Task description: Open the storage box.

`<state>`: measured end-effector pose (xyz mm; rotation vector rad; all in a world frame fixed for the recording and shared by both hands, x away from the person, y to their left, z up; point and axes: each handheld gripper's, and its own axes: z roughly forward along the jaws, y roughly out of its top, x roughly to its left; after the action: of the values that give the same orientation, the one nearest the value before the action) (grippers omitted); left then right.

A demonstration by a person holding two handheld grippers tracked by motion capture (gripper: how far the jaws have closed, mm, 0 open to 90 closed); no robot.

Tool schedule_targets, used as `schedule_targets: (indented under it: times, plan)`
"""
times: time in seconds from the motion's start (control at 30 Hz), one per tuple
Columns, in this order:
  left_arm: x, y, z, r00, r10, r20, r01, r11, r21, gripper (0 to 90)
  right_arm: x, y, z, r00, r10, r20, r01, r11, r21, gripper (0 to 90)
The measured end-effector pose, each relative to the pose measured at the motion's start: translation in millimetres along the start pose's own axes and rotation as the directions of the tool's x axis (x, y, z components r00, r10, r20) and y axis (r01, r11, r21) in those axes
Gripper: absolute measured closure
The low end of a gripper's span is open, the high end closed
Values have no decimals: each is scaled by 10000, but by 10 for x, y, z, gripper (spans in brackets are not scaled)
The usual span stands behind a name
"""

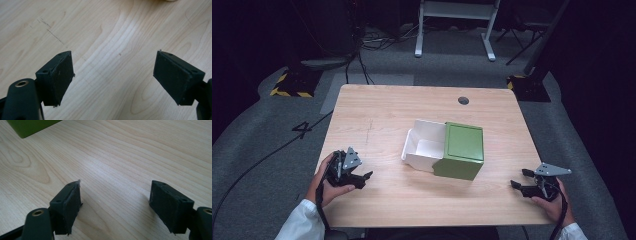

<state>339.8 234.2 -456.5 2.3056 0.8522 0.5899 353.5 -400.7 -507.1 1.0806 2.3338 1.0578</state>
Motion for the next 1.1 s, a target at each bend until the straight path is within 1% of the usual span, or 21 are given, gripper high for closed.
schedule_targets:
  times: [0.03, 0.07, 0.2, 0.23, 0.27, 0.3, 0.33, 0.37, 0.4, 0.43, 0.47, 0.57, 0.6, 0.63, 0.67, 0.7, 0.73, 0.77, 0.83, 0.87, 1.1]
  plan:
    - [0, -32, 11, 10000, -7, 30, 7, 10000, 51, 168, 0, 0, 0, 10000, 0, 0, 0, 10000, 0, 253]
    - [-5, -95, 38, 10000, 18, 24, -19, 9997, 246, 168, 0, 0, 0, 10000, 2, -2, -2, 10000, -1, 253]
    - [1, -180, 60, 10000, -18, 82, 15, 9994, 357, 168, 0, 0, 0, 10000, 2, -3, -2, 10000, 0, 253]
    - [20, -252, 76, 9996, -222, 168, 215, 9990, 389, 169, 0, 0, 0, 10000, 1, -1, -1, 10000, 1, 253]
    - [20, -252, 76, 9996, -222, 168, 215, 9990, 389, 169, 0, 0, 0, 10000, 1, -1, -1, 10000, 1, 253]
    - [28, -313, 91, 9987, -451, 237, 442, 9984, 361, 169, -1, 0, 0, 10000, 0, -5, 0, 10000, 0, 253]
    - [28, -313, 91, 9987, -451, 237, 442, 9984, 361, 170, -1, 0, 0, 10000, 0, -5, 0, 10000, 0, 253]
    - [34, -356, 98, 9983, -533, 236, 523, 9979, 395, 170, -1, 0, 0, 10000, 3, -7, -3, 10000, 1, 253]
    - [48, -428, 105, 9968, -751, 290, 739, 9964, 420, 170, -1, 0, 0, 10000, 1, -6, -1, 10000, 0, 254]
    - [48, -428, 105, 9968, -751, 290, 739, 9964, 420, 171, -1, 0, 0, 10000, 1, -6, -1, 10000, 0, 254]
    - [56, -461, 110, 9957, -878, 299, 866, 9955, 392, 171, -2, 0, 0, 10000, -4, -12, 4, 10000, -2, 254]
    - [85, -560, 112, 9907, -1316, 336, 1304, 9908, 355, 174, -2, 0, 0, 10000, -2, -16, 2, 10000, -1, 253]
    - [113, -619, 105, 9842, -1688, 533, 1680, 9856, 186, 173, -1, 0, 0, 10000, -9, -17, 9, 10000, 0, 253]
    - [136, -660, 100, 9801, -1881, 634, 1881, 9821, 58, 173, -1, 0, 0, 10000, -6, -17, 6, 10000, 1, 253]
    - [136, -660, 100, 9801, -1881, 634, 1881, 9821, 58, 173, -1, 0, 0, 10000, -6, -17, 6, 10000, 1, 253]
    - [156, -704, 93, 9717, -2227, 793, 2241, 9745, -100, 174, 1, 0, 0, 10000, -1, -23, 1, 10000, -3, 253]
    - [161, -712, 85, 9702, -2303, 752, 2317, 9727, -107, 173, 2, 0, 0, 10000, -2, -21, 2, 10000, -7, 253]
    - [161, -712, 85, 9702, -2303, 752, 2317, 9727, -107, 170, 2, 0, 0, 10000, -2, -21, 2, 10000, -7, 253]
    - [133, -709, 81, 9694, -2425, 374, 2427, 9701, -7, 168, 1, 0, 0, 10000, -2, -27, 2, 10000, -5, 253]
    - [123, -707, 85, 9681, -2483, 348, 2485, 9686, -29, 168, 0, 0, 0, 10000, -1, -30, 1, 10000, -4, 253]
    - [129, -705, 90, 9691, -2439, 373, 2443, 9697, -57, 165, 2, 0, -1, 10000, -12, -25, 12, 10000, -5, 253]
